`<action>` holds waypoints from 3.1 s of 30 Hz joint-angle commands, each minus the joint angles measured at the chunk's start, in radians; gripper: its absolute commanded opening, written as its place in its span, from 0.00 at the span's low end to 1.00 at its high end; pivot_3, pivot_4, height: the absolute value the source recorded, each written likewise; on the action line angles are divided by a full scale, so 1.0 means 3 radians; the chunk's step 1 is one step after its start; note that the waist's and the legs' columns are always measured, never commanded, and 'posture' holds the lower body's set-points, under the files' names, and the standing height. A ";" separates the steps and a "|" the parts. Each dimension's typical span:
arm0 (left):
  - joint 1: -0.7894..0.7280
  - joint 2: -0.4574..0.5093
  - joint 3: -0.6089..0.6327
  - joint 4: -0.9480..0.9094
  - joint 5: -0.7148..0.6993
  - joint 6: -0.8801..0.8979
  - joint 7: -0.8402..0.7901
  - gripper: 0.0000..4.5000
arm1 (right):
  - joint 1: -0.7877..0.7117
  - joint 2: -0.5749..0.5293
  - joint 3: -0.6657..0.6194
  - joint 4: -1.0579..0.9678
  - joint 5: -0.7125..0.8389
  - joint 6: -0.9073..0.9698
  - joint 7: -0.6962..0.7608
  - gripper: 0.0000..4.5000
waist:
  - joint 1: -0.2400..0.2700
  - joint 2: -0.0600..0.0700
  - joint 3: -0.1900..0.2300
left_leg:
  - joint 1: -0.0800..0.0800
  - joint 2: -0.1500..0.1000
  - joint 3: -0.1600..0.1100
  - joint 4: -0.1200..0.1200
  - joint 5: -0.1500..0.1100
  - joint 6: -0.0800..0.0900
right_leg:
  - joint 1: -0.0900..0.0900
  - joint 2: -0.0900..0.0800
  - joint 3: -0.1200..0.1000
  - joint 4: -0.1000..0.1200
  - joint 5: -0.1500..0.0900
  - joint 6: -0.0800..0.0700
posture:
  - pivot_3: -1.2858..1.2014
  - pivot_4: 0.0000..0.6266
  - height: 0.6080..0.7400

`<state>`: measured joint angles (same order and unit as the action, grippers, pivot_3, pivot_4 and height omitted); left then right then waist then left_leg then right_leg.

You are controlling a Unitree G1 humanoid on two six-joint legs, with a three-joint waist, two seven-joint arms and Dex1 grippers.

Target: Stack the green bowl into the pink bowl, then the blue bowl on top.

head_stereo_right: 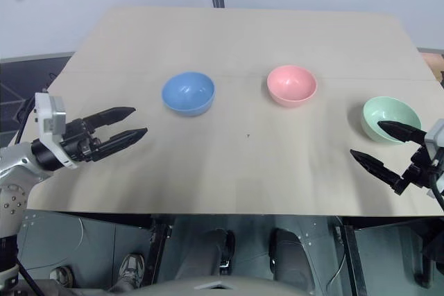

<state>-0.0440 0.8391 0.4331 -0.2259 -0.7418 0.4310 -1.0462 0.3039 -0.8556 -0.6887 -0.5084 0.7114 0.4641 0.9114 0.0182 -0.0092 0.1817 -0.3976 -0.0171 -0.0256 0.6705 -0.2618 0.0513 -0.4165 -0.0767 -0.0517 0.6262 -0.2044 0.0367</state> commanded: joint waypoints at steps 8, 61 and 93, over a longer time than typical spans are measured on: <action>-0.0049 -0.0025 0.0027 -0.0156 -0.0092 0.0024 -0.0021 0.80 | -0.0467 0.0020 0.0514 -0.0041 -0.0281 -0.0075 -0.0287 0.99 | -0.0011 0.0000 0.0000 | 0.0002 0.0000 0.0002 0.0001 0.0000 0.0000 | 0.0000 0.0002 0.0002 0.0001 0.0001 -0.0001 | 0.52 0.24 1.00; -0.0030 -0.0381 -0.0205 -0.0403 -0.0154 -0.0088 0.0100 0.80 | -0.2874 0.1142 0.3721 0.0917 -0.2762 -0.0181 0.0277 0.53 | -0.0092 -0.0014 -0.0002 | 0.0008 0.0013 0.0064 0.0013 0.0005 -0.0006 | -0.0046 0.0037 0.0055 0.0052 0.0031 -0.0024 | 0.52 0.24 1.00; 0.0001 -0.0174 -0.0201 -0.0540 -0.0767 0.0023 -0.0939 0.80 | -0.2347 0.0454 0.1800 0.1728 -0.2340 0.0780 -0.1053 0.43 | -0.0083 -0.0015 -0.0002 | 0.0002 0.0017 0.0080 0.0012 0.0004 -0.0004 | -0.0053 0.0044 0.0068 0.0050 0.0025 -0.0029 | 0.52 0.24 1.00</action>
<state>-0.0376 0.7696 0.3486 -0.3558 -0.9476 0.4349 -1.3152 -0.3760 -0.7073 -0.1273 0.0158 -0.0035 0.7161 0.6011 -0.0065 -0.0137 0.1811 -0.3969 -0.0120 -0.0016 0.6740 -0.2607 0.0502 -0.4323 -0.0634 -0.0314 0.6411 -0.1967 0.0283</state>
